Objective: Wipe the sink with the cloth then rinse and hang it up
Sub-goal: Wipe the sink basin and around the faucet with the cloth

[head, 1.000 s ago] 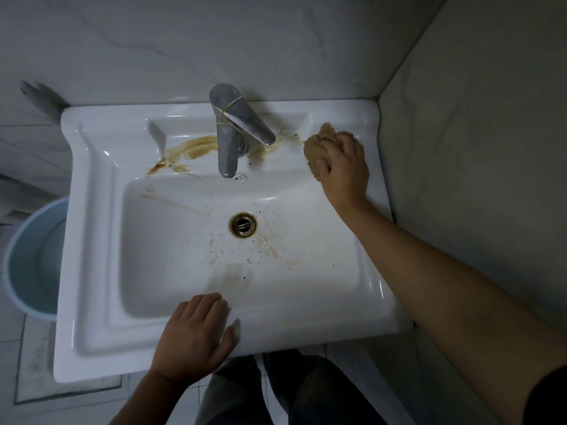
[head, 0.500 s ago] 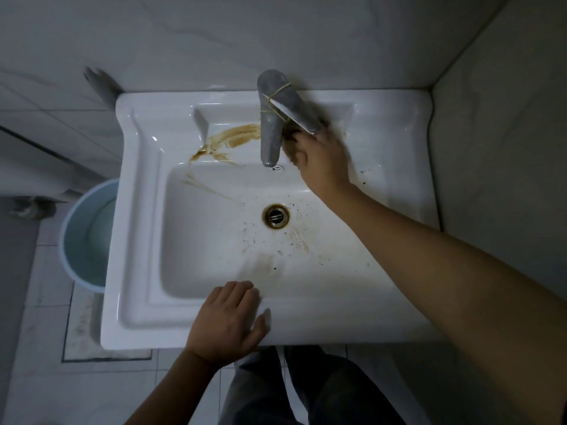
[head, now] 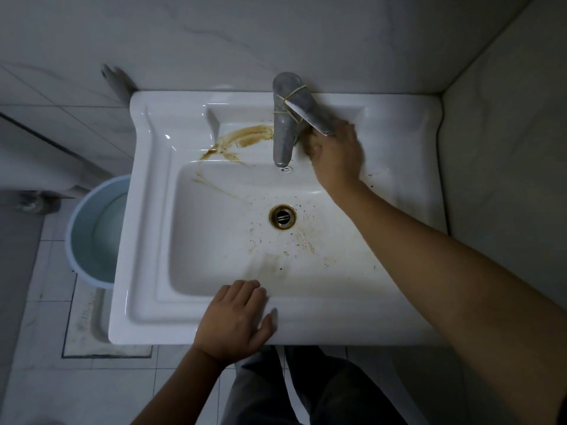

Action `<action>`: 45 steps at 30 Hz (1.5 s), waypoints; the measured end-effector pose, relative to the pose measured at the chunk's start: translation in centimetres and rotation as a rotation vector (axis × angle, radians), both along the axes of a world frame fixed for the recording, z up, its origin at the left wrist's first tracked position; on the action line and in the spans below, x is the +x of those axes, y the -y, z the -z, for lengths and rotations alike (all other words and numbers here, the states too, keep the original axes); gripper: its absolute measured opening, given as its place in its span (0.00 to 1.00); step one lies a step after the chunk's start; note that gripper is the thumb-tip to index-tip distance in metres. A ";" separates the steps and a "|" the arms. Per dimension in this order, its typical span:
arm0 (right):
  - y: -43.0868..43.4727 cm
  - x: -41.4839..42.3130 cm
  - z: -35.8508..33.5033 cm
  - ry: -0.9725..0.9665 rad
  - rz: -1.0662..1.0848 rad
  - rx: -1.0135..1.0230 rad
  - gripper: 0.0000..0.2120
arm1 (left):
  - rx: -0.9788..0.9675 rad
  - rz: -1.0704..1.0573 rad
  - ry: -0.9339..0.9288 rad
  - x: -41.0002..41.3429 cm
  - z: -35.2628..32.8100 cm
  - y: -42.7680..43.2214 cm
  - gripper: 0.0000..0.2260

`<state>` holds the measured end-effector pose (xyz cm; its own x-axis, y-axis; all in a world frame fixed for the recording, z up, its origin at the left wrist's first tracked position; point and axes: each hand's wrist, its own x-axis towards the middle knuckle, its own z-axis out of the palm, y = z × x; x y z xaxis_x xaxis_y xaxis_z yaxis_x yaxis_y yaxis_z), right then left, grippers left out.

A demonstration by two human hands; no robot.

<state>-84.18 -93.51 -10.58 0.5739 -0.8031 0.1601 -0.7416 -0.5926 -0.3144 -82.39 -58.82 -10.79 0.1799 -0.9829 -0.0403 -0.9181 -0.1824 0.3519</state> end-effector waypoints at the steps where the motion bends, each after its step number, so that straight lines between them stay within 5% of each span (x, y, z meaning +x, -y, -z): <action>1: -0.4 0.8 0.1 -0.010 -0.002 0.008 0.13 | 0.005 0.003 -0.002 0.0 0.0 0.0 0.14; 10: 2.1 -4.4 -1.1 -0.086 -0.237 -0.110 0.17 | 0.005 0.008 0.001 0.0 0.0 0.0 0.13; 18: 0.1 -0.2 0.2 0.001 0.024 -0.036 0.19 | 0.020 0.005 0.000 0.0 0.1 0.0 0.14; 26: -1.5 -3.1 1.1 0.009 -0.264 -0.021 0.17 | 0.019 0.012 0.002 0.0 0.2 -0.1 0.14; 35: -2.4 -1.3 1.6 0.088 0.055 -0.019 0.14 | 0.000 0.009 0.008 0.0 0.2 -0.1 0.14; 39: -4.6 1.7 2.4 0.108 0.039 0.047 0.14 | 0.007 0.009 0.019 0.1 0.2 -0.1 0.13; 45: 0.2 -4.5 1.2 -0.017 -0.155 -0.065 0.18 | 0.027 0.018 0.017 0.1 0.2 -0.2 0.13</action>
